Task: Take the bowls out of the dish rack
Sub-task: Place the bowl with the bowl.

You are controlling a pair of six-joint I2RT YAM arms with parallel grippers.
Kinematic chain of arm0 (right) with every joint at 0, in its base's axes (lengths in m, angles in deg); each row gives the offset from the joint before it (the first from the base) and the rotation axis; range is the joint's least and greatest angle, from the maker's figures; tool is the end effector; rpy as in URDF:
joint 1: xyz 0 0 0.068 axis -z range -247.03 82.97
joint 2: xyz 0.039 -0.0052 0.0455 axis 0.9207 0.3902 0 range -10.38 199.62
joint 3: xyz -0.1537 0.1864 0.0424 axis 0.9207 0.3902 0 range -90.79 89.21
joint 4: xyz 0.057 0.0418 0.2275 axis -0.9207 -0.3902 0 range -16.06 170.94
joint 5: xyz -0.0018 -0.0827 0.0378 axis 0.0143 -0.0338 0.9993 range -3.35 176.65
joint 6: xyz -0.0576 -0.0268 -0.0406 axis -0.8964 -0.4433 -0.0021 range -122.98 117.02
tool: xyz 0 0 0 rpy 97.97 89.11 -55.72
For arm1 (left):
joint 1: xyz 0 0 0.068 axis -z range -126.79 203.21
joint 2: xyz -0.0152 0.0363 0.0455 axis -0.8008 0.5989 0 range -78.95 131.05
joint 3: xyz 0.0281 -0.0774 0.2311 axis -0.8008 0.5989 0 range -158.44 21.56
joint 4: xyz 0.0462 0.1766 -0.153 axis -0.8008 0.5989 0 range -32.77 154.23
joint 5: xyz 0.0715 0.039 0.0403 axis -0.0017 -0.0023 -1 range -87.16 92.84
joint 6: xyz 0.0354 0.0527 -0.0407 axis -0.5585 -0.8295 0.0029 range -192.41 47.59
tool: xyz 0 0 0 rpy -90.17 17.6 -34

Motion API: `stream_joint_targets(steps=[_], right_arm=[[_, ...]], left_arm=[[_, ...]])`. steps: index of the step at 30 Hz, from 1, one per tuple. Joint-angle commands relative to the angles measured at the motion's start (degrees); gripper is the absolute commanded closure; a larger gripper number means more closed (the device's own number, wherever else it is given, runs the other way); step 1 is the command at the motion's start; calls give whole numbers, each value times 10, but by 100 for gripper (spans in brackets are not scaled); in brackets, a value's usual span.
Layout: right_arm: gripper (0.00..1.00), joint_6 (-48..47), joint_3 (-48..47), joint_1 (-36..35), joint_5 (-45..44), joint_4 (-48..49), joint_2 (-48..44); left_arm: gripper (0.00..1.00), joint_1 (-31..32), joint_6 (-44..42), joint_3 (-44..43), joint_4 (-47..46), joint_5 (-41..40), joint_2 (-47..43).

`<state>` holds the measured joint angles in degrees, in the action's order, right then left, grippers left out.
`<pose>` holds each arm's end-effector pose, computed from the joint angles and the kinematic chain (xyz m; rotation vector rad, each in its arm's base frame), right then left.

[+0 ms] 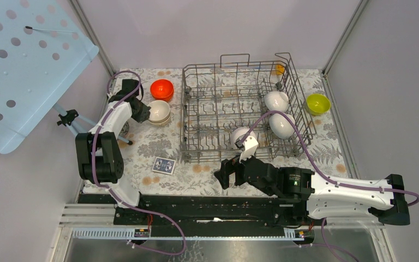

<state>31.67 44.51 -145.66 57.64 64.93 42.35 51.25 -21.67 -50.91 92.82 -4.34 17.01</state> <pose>0.0741 0.2116 0.2768 -0.4361 1.9746 0.7972 0.3400 0.0196 0.1975 -1.1925 2.3063 -0.1481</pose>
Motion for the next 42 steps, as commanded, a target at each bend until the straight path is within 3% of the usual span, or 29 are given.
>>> stream_joint_targets(steps=[1, 4, 9, 19, 30, 42], right_arm=[[0, 7, 3, 1, -16, 6, -10], [0, 7, 2, 1, -16, 6, -9], [0, 7, 2, 1, -17, 6, -10], [0, 7, 1, 1, -16, 5, -13], [0, 6, 3, 1, -19, 1, -18], [0, 6, 5, 1, -19, 0, -20]], left_arm=[[95, -3, 0, 4, -23, 5, 5], [93, -3, -1, 0, -22, 6, 2], [70, -3, -1, -9, -14, 8, -18], [58, -2, -5, -16, -6, -7, -43], [55, -2, -18, -8, -10, -20, -18], [63, -2, -19, -1, -27, -1, 2]])
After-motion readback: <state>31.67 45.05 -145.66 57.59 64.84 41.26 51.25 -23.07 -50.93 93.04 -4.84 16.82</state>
